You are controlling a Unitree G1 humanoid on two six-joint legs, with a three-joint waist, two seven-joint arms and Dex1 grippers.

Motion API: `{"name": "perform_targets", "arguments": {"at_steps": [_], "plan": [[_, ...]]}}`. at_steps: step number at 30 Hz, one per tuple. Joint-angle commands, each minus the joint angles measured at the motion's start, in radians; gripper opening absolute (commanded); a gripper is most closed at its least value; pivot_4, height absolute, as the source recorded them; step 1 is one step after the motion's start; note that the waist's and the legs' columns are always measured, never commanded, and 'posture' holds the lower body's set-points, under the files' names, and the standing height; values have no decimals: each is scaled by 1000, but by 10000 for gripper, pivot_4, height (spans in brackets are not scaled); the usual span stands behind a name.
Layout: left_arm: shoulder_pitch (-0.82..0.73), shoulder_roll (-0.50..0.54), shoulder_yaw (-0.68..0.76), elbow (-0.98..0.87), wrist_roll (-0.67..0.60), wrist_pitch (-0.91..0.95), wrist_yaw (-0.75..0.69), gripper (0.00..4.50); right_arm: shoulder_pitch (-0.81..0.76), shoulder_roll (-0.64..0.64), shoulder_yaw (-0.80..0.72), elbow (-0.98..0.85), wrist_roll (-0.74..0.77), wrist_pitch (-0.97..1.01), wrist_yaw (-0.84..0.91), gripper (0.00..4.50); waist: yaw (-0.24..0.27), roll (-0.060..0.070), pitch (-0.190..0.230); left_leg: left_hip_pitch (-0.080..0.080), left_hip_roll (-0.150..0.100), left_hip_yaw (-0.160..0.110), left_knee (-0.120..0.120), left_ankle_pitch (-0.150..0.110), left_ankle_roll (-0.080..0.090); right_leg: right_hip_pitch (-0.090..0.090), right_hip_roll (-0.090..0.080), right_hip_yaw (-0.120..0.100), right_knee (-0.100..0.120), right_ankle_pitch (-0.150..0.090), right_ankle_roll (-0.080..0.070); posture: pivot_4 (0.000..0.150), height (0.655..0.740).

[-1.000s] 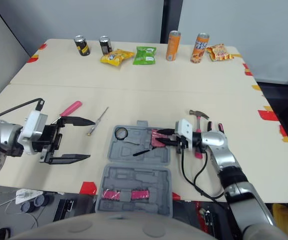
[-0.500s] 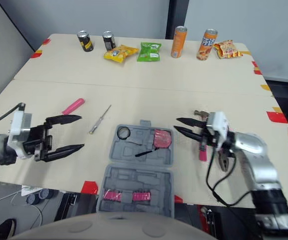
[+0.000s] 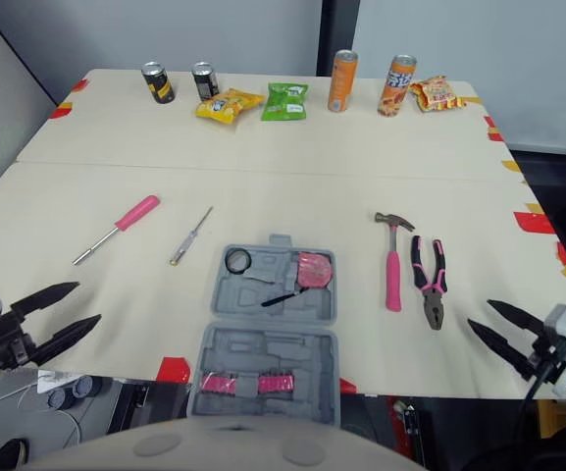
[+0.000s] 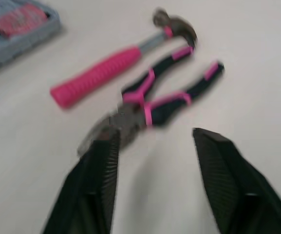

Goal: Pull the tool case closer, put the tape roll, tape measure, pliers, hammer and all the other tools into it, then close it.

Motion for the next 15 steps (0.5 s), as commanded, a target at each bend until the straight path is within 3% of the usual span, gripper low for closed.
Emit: {"name": "perform_targets", "arguments": {"at_steps": [1, 2, 8, 15], "plan": [[7, 5, 55, 96, 12, -60, -7, 45000, 15, 4, -63, 77, 22, -44, 13, 41426, -3, 0, 2, 0, 0, 0, 0, -1, 2, 0, -1, 0, 1, 0, 0, 1500, 7400], [8, 7, 58, 121, 16, -71, -10, 45000, 19, 5, -71, 103, 24, -51, 16, 44585, -4, 0, 3, 1, 0, 0, 0, -2, 6, 0, -1, 0, 2, 0, 0, 1500, 7400], [4, 6, 49, 126, 8, -80, -18, 45000, 22, 3, -91, 199, 18, -95, 30, 44585, -12, -1, 5, 3, 0, 0, 0, -2, 9, 2, -3, -1, 3, 0, -1, 1500, 7400], [-32, 15, 25, 78, 9, -68, -17, 45000, 9, 19, -64, 114, 26, -75, 14, 44585, -18, 1, 7, 3, 0, 0, 1, -1, 10, 2, -3, -1, 5, 1, -1, 1500, 7400]]}}
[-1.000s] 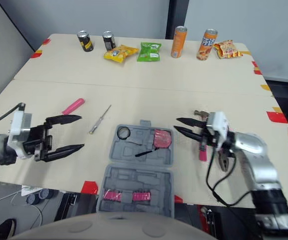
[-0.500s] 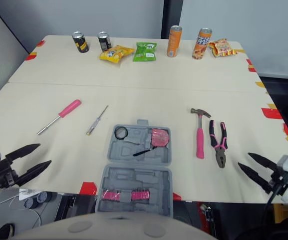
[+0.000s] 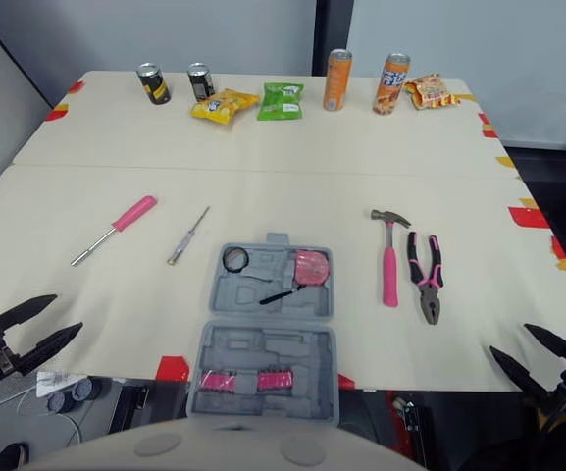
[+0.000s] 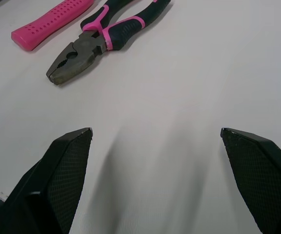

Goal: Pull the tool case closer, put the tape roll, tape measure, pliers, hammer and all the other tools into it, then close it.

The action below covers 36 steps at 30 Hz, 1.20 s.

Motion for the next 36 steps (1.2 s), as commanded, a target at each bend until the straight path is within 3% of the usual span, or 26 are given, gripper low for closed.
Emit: {"name": "perform_targets", "arguments": {"at_steps": [1, 9, 17, 24, 36], "plan": [[-14, 16, 0, -55, -11, 1, -4, 45000, 3, 13, -6, -91, 21, 14, -14, 44585, -2, 0, 0, 0, 0, 0, 0, 0, 0, 0, 0, 0, 0, 0, 0, 1500, 7400], [-72, 37, -55, -251, -38, 78, 2, 45000, 46, 113, 56, -455, 10, 163, -196, 44585, 1, 0, 0, 0, 0, -1, 1, 1, -2, 0, 0, -1, 2, 0, 0, 1500, 7400], [-182, 118, -174, -447, -66, 162, -52, 45000, 77, 216, 185, -762, -98, 374, -510, 44585, 20, 1, 1, -1, -4, -3, 1, 4, -7, -1, 0, -3, 3, 1, 1, 1500, 7400], [-292, 187, -276, -578, -116, 227, -127, 45000, 101, 305, 228, -857, -169, 424, -681, 44585, 30, 1, 1, -3, -5, -3, 0, 6, -12, -3, 0, -6, 2, 1, 1, 1500, 7400], [-458, 217, -391, -657, -158, 282, -183, 45000, 150, 344, 223, -862, -207, 461, -796, 44585, 18, 2, 0, -3, -6, -4, 0, 7, -14, -3, -1, -7, 3, 1, 2, 1500, 7400]]}}
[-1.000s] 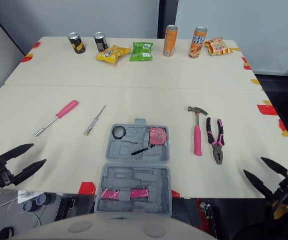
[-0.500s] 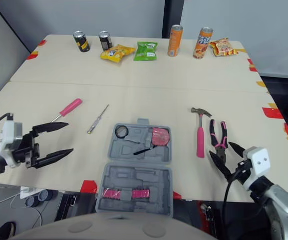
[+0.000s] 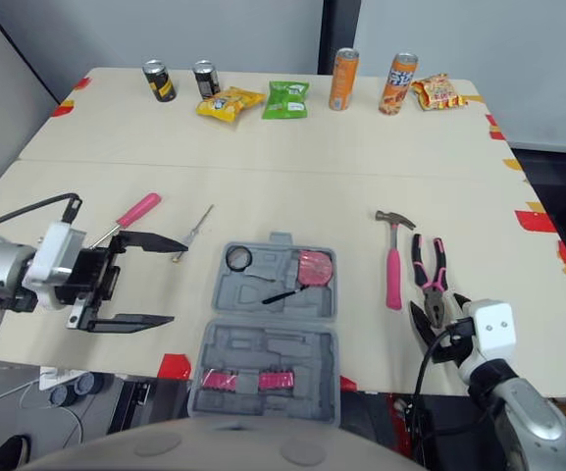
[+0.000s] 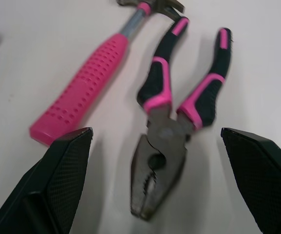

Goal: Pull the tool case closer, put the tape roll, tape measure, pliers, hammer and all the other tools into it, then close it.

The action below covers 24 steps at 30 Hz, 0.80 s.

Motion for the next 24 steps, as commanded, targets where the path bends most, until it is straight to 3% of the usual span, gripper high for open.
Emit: {"name": "perform_targets", "arguments": {"at_steps": [1, 16, 24], "plan": [[-30, 4, -18, -37, -20, 10, -6, 45000, 1, -2, -18, -22, 2, 13, -21, 44585, -4, 0, 0, 0, 0, 0, 0, 0, 0, 0, 0, 0, 0, 0, 0, 1500, 7400], [-55, -4, -34, -42, -19, 16, 7, 45000, -85, 123, 22, -11, -1, 106, -185, 44585, -15, 0, -1, 0, 0, -4, 1, 3, -2, 1, 0, -4, 3, 0, 0, 1500, 7400], [-57, -7, -30, -45, -29, 20, 17, 45000, -101, 130, 23, 15, -7, 92, -204, 19095, -16, 0, -1, -1, -1, -10, 1, 6, -5, 3, -1, -9, 5, 0, -2, 1500, 7400]]}}
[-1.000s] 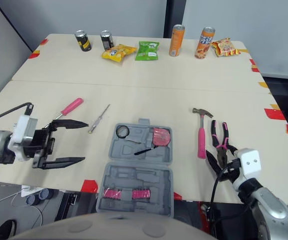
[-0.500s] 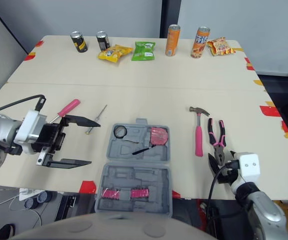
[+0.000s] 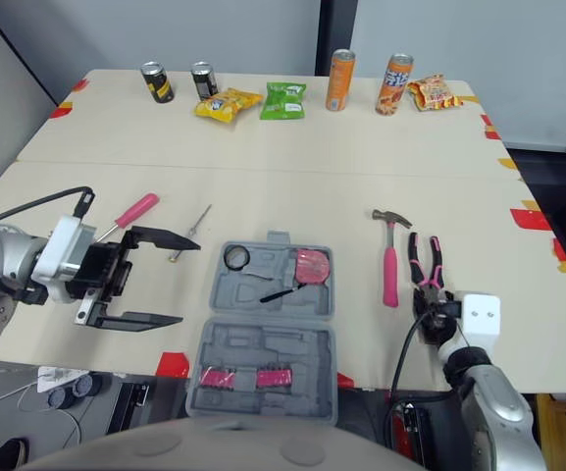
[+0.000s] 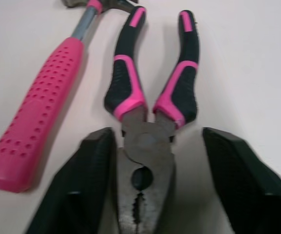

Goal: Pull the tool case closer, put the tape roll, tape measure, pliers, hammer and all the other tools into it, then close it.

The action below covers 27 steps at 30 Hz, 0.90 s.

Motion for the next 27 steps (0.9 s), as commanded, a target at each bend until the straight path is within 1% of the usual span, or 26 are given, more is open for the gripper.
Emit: {"name": "perform_targets", "arguments": {"at_steps": [1, 2, 3, 11, 14, 17, 20, 24, 27], "plan": [[-10, 0, 13, -32, -19, 1, 4, 45000, 5, 4, -7, 13, -2, -10, -6, 15272, -1, 0, 0, 0, 0, 0, 0, 1, -1, 0, 0, 0, 0, 0, 0, 1500, 7400], [-9, 0, 12, -31, -19, 0, 3, 45000, 3, 5, -9, 15, 0, -10, -8, 12208, -2, 0, 0, 0, 0, 0, 0, 1, -1, 0, 0, 0, 0, 0, 0, 1500, 7400], [-10, 0, 12, -30, -20, 0, 4, 45000, 1, 6, -9, 19, 0, -14, -8, 10095, -2, 0, 0, 0, 0, -1, 0, 1, -1, 0, 0, -1, 1, 0, 0, 1500, 7400], [-10, -5, 14, -27, -29, 4, 13, 45000, -10, -9, -22, 36, -3, -58, 5, 10127, -2, 0, 0, 0, 0, -1, 0, 2, -1, 0, 0, -1, 1, 0, -1, 1500, 7400], [-10, -8, 17, -26, -32, 8, 17, 45000, -17, -40, -32, 46, -13, -100, 31, 10127, -2, 0, 0, 0, 0, -1, 0, 2, 0, 0, 0, -1, 1, 0, -1, 1500, 7400], [-10, -12, 21, -23, -36, 11, 21, 45000, -24, -98, -51, 60, -17, -144, 84, 10127, -2, 2, 1, 0, -1, -1, 0, 2, 0, 0, -1, -1, 2, 0, -1, 1500, 7400], [-5, -12, 29, -15, -34, 8, 19, 45000, -38, -148, -76, 64, 21, -175, 149, 10127, -1, 3, 2, -1, -1, -1, 0, 2, 0, 0, -1, -1, 2, 0, -1, 1500, 7400], [-1, -13, 41, -5, -35, 7, 20, 45000, -31, -251, -64, 25, 58, -231, 330, 10127, -2, 4, 2, -1, -1, -1, 1, 2, 1, 0, -1, -1, 2, 0, -1, 1500, 7400], [6, -13, 52, 2, -35, 5, 14, 45000, -58, -340, -59, -20, 117, -181, 437, 10127, -2, 4, 3, -1, -1, -1, 1, 3, 1, 1, -1, -1, 2, 0, -1, 1500, 7400]]}}
